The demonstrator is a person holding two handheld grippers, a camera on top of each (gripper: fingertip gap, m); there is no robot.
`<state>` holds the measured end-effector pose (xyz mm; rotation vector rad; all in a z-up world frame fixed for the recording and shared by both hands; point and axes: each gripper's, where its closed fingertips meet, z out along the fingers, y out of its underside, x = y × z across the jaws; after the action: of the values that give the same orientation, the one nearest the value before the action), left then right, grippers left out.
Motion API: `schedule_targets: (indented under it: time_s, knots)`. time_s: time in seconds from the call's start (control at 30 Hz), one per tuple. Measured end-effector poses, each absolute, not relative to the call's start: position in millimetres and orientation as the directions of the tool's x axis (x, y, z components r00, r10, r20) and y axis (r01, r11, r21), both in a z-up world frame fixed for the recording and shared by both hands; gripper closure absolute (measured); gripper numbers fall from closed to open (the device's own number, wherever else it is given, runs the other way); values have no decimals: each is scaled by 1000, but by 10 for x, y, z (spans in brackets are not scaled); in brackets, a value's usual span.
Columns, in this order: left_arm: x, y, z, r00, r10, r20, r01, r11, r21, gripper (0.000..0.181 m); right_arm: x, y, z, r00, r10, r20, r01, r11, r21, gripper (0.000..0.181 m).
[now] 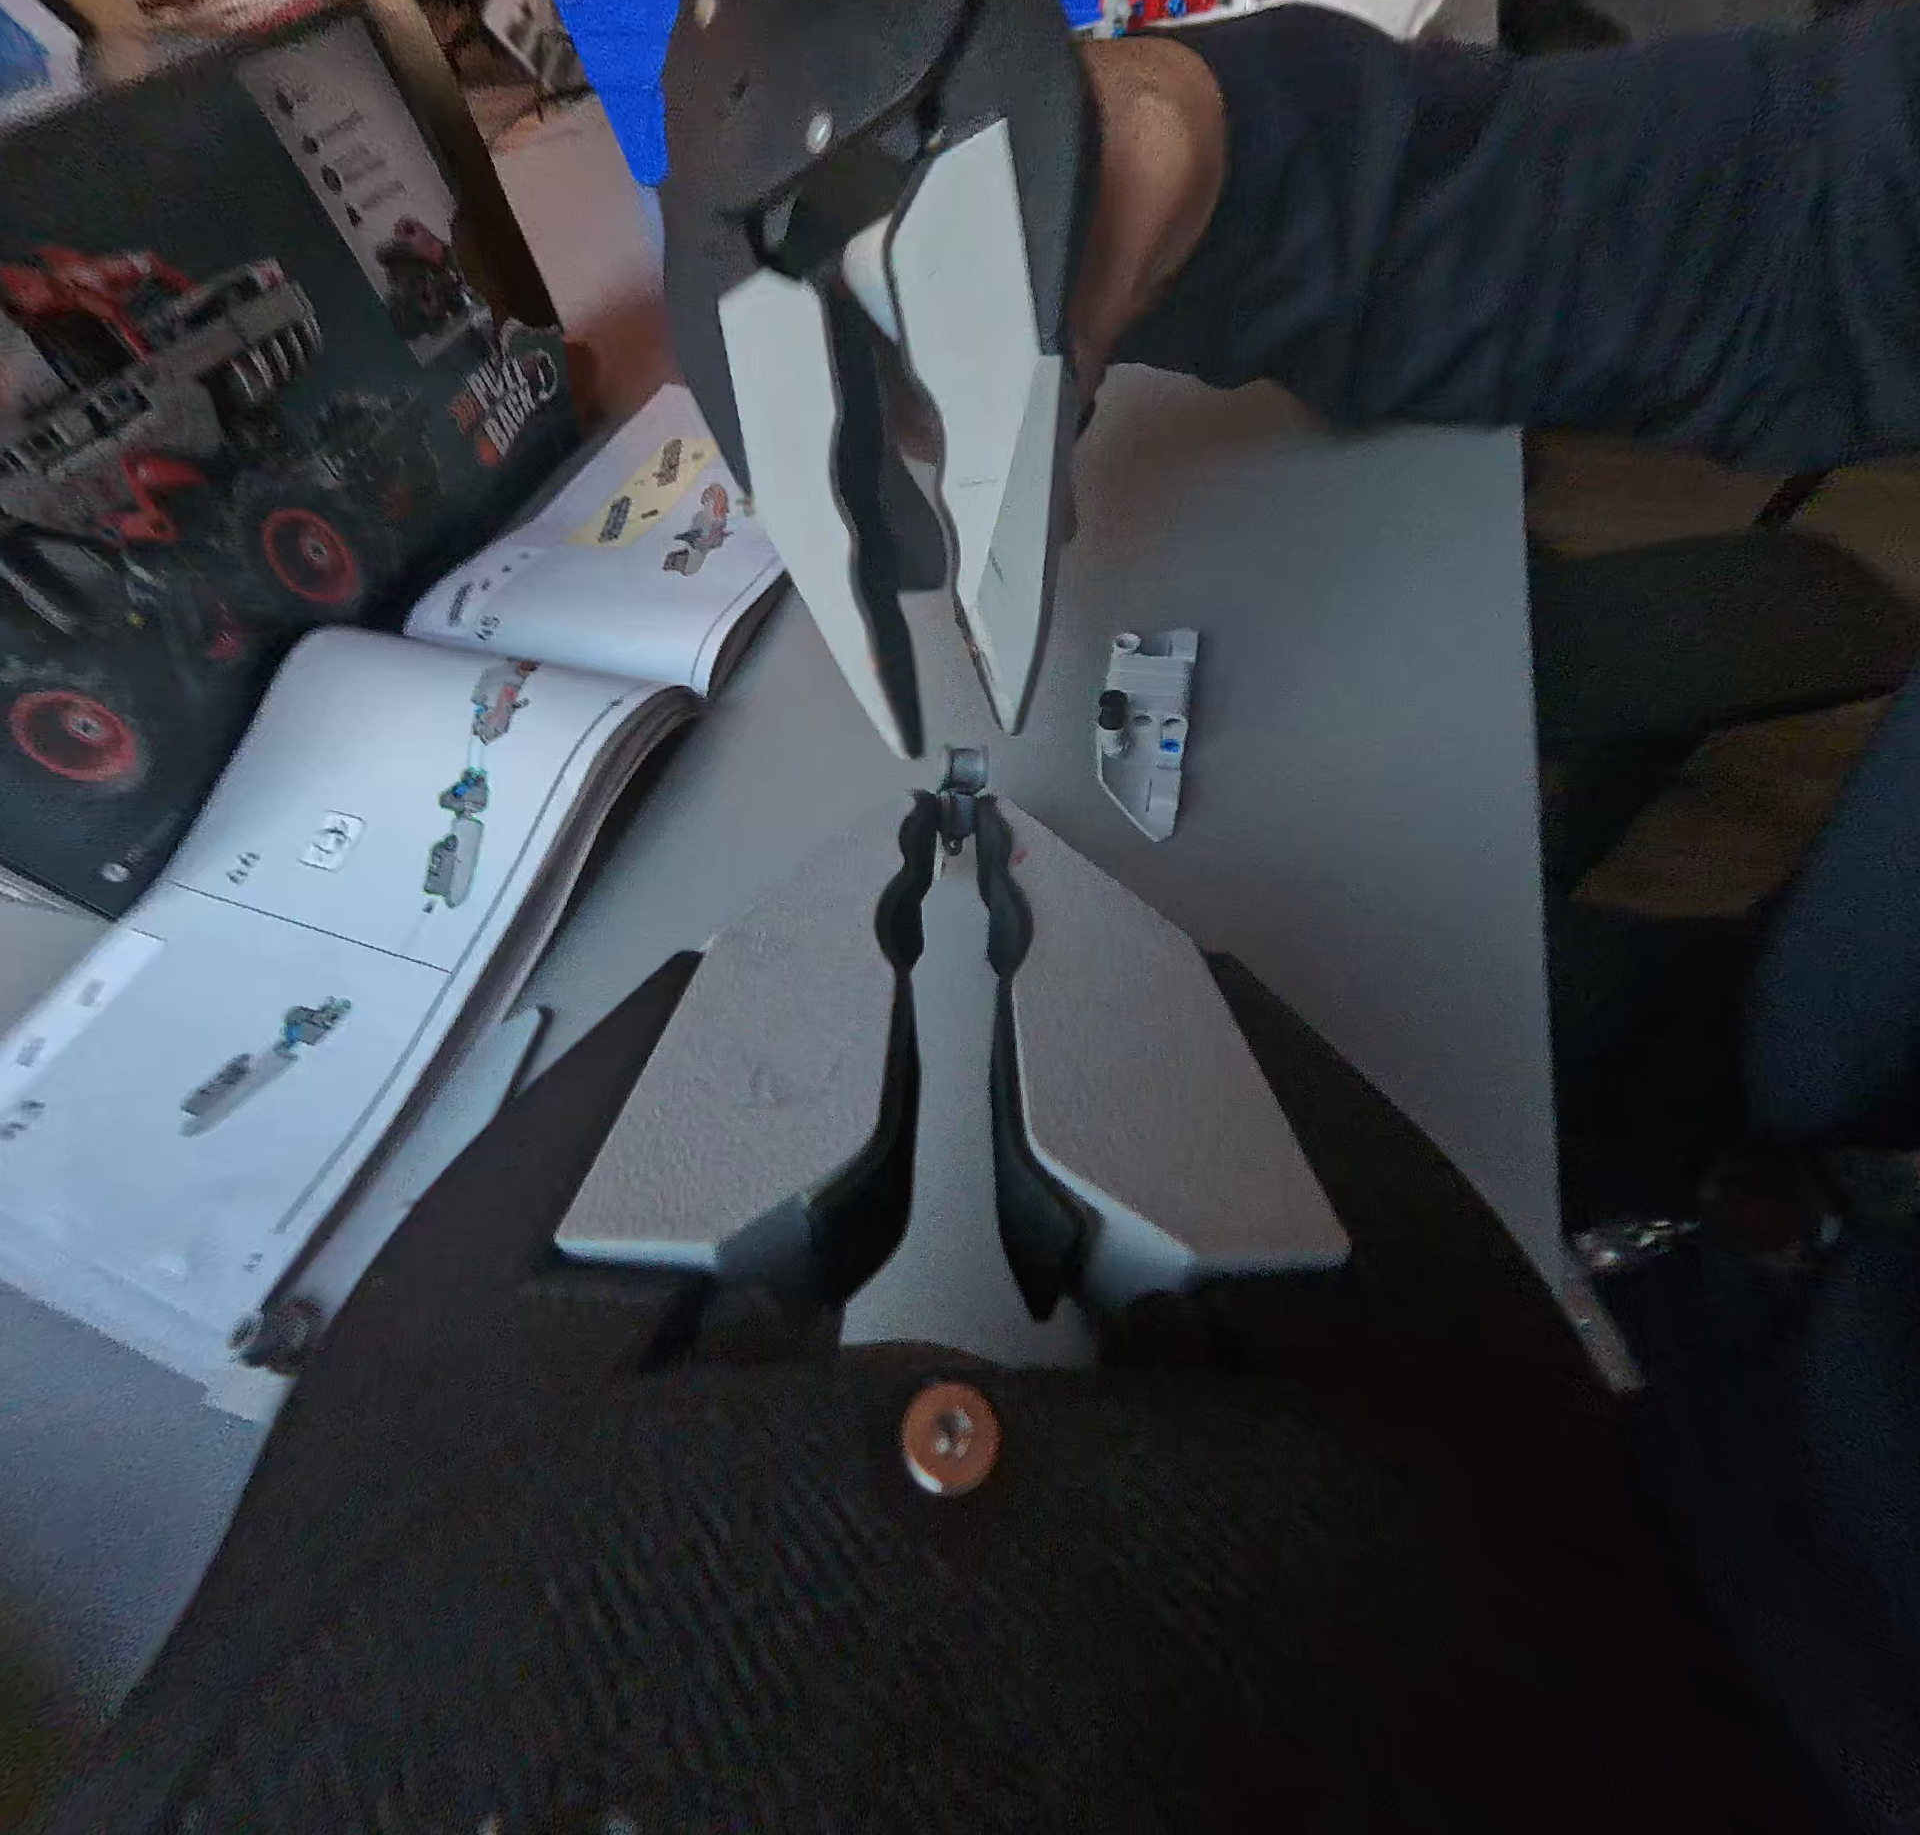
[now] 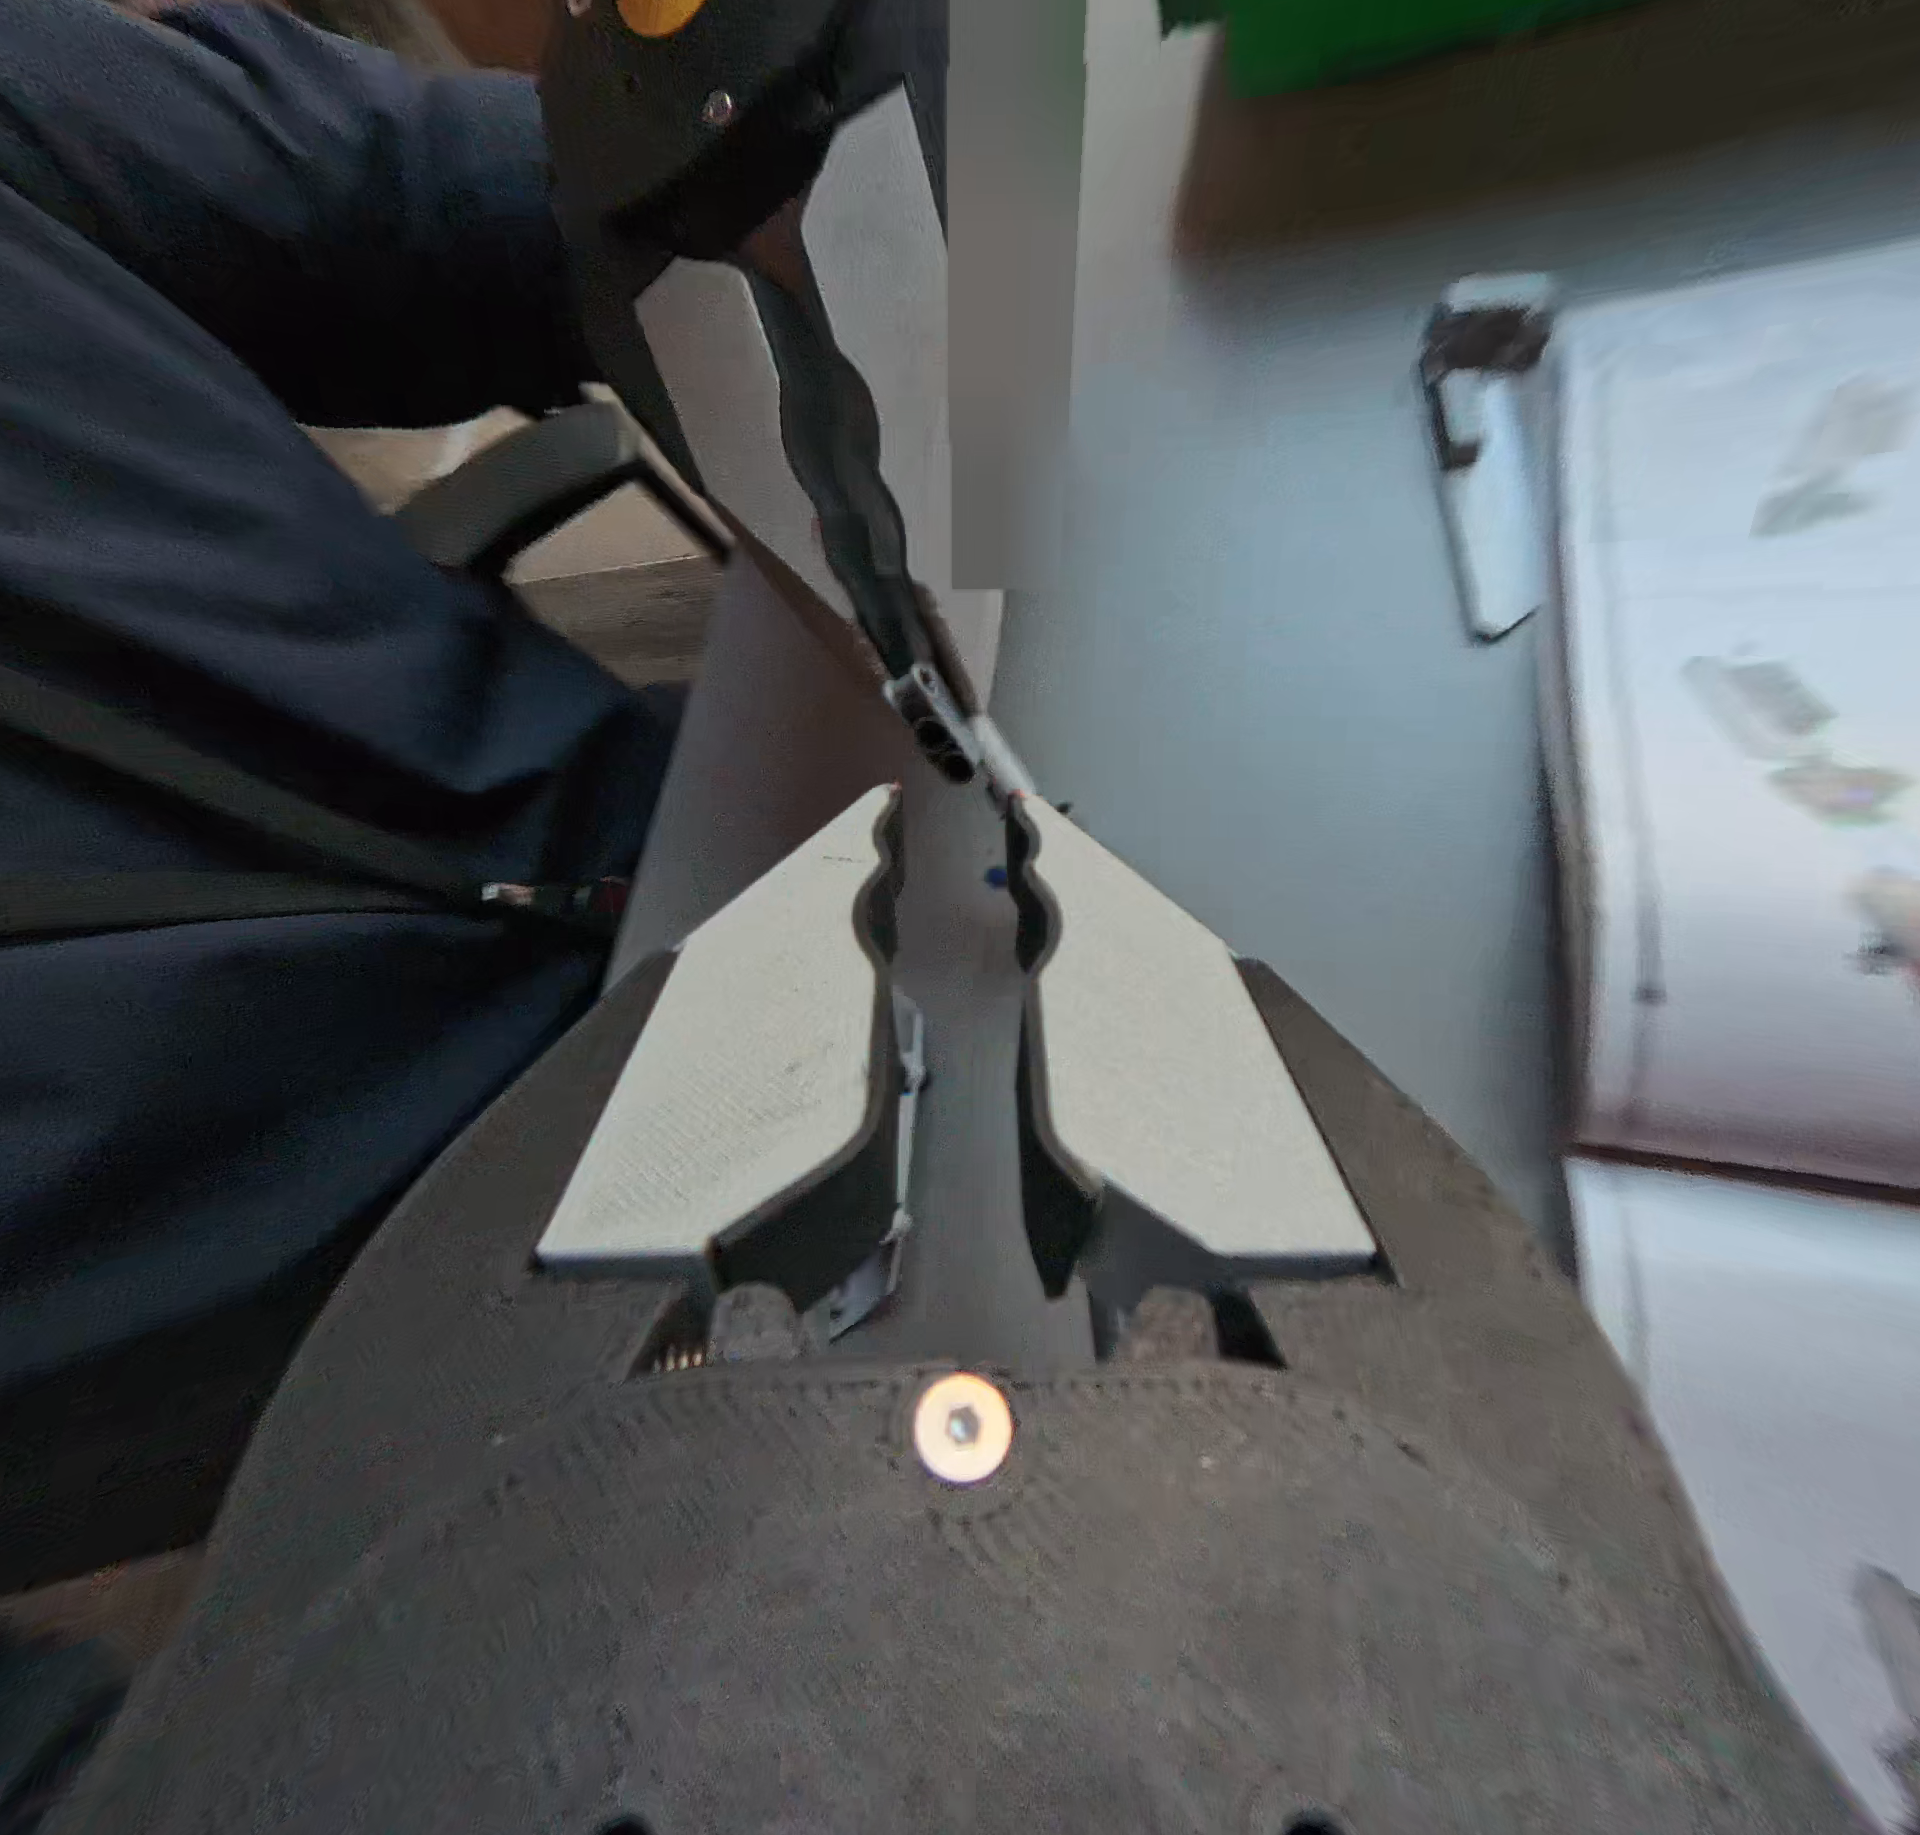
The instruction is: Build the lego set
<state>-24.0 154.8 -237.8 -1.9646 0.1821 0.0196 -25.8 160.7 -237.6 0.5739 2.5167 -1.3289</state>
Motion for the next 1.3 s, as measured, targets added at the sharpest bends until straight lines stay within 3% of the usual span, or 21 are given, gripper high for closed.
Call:
schedule_targets:
  time_s: [0.1,0.23,0.3,0.57,0.83,1.07,1.17,1.3]
  knots:
    - [-267,1552,-2347,992,-118,51,4,-373,-928,177,-340,1556,-2235,-962,240,-131,241,517,-822,160]
    - [-310,1541,-2245,970,-128,205,156,-317,-935,177,-382,1508,-2279,-961,230,155,15,601,-799,170]
    - [-285,1544,-2221,954,-149,258,204,-308,-929,177,-412,1481,-2294,-951,235,202,-18,608,-794,169]
    - [-290,1559,-2209,950,-158,270,214,-301,-929,177,-333,1460,-2048,-980,190,-60,128,369,-921,181]
    - [-321,1574,-2158,935,-153,321,274,-266,-924,176,-401,1500,-2114,-974,212,-82,155,354,-922,168]
    - [-319,1602,-2123,939,-145,313,274,-237,-932,176,-382,1448,-2070,-974,192,-118,171,291,-941,177]
    - [-396,1618,-2125,975,-79,209,187,-224,-956,176,-452,1458,-2077,-963,217,-159,216,271,-938,177]
    - [-480,1613,-1978,974,-10,227,225,-97,-970,176,-538,1462,-1939,-945,259,-201,249,165,-954,176]
